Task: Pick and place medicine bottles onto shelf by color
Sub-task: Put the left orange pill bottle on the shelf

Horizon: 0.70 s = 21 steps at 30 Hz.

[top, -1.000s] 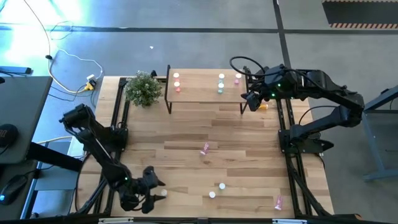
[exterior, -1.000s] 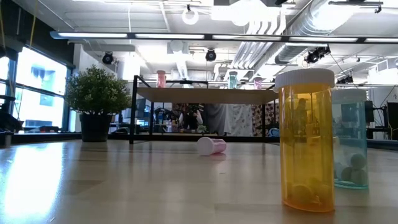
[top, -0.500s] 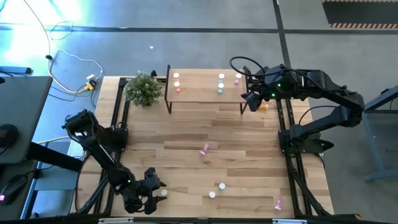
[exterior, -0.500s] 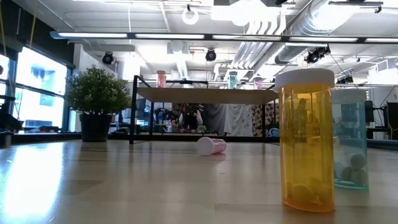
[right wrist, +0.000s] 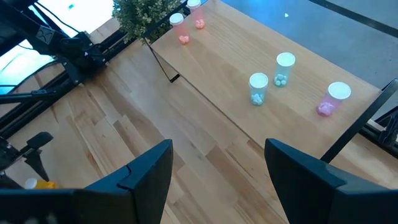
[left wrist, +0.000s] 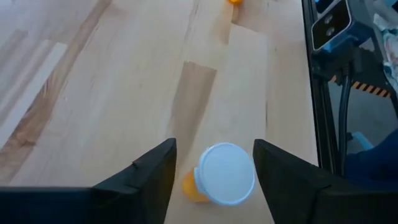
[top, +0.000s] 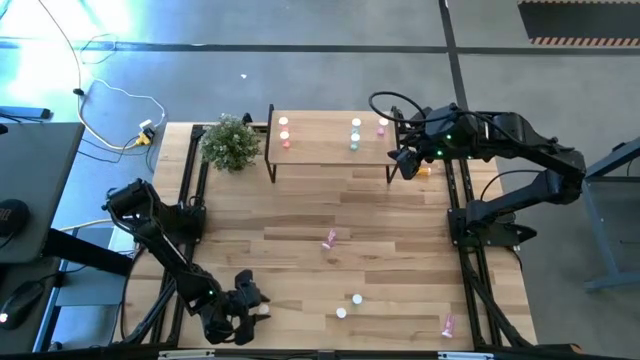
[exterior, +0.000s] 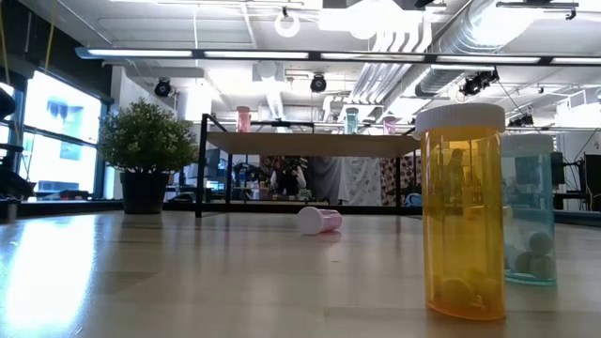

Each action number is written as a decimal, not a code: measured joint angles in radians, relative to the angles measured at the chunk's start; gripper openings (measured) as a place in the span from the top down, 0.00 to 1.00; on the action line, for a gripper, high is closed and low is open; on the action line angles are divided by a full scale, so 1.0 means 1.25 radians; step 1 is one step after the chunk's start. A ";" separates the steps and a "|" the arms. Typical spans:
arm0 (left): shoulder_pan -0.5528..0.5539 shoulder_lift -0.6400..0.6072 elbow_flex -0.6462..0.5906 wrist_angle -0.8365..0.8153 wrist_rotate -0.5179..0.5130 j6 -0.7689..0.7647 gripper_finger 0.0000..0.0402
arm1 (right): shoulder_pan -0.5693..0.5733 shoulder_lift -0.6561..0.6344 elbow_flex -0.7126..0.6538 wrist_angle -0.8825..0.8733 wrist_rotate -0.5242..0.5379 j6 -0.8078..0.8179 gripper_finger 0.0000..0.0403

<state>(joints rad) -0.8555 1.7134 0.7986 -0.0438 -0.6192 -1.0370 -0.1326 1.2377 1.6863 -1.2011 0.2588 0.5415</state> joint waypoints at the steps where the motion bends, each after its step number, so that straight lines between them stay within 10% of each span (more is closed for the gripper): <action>1: 0.000 0.000 0.000 -0.003 0.004 0.000 0.52 | 0.000 0.000 0.000 0.000 0.000 0.000 0.39; 21: 0.003 0.000 0.000 0.021 0.007 -0.012 0.73 | 0.000 0.000 0.000 0.000 0.000 -0.001 0.39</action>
<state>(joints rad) -0.8512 1.7134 0.7986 -0.0173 -0.6109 -1.0521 -0.1326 1.2377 1.6863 -1.2011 0.2585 0.5407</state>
